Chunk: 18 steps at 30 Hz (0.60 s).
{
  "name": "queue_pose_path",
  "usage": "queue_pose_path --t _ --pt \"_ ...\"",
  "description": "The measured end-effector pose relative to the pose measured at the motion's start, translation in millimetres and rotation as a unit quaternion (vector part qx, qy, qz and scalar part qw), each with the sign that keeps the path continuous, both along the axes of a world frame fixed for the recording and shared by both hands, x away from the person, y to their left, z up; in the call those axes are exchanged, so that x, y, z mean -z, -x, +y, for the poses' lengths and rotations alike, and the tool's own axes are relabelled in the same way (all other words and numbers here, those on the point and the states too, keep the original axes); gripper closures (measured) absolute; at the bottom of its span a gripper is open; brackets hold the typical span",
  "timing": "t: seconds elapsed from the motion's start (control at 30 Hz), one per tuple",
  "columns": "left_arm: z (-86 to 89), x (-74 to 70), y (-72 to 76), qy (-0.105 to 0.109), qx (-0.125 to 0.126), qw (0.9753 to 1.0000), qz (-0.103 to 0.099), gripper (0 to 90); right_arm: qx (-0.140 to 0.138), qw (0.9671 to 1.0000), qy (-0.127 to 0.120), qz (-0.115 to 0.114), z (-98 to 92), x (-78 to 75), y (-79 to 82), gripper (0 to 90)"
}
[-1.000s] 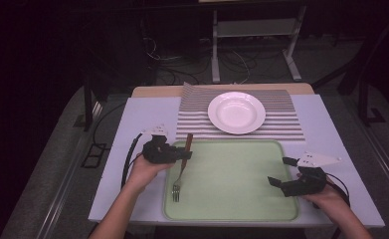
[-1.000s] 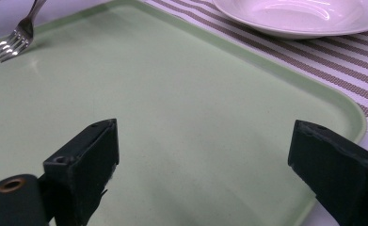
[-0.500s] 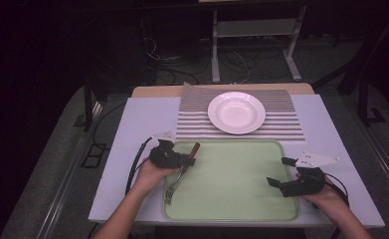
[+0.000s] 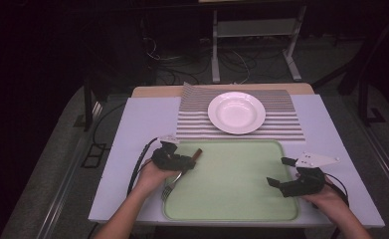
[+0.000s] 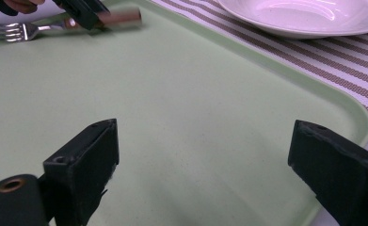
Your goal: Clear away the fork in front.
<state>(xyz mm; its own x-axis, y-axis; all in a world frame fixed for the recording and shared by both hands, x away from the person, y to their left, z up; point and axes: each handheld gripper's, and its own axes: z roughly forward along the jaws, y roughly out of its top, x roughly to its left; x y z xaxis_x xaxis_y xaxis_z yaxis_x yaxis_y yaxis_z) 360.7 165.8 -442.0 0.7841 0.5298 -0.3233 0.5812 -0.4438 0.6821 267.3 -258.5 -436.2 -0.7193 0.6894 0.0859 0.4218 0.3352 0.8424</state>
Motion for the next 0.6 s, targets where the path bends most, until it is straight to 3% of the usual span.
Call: queue_pose_path --t 0.13,0.3,0.43,0.6 --pt "1.1 -4.8 2.6 -0.005 -0.005 0.9998 -0.017 61.8 0.001 1.0 -0.001 0.0 -0.3 -0.1 0.0 9.3" --pt "-6.6 -10.3 8.2 0.0 0.018 0.9993 -0.033 76.9 0.001 1.0 0.0 -0.001 -0.4 0.0 -0.1 9.2" --pt "-18.8 -10.6 10.5 -0.009 0.042 0.9984 -0.036 88.9 0.001 1.0 -0.001 0.0 -0.7 0.1 -0.3 9.3" --pt "-31.0 -6.6 8.6 -0.027 0.056 0.9976 -0.029 89.5 0.003 1.0 -0.006 0.0 -3.2 0.3 0.5 9.2"
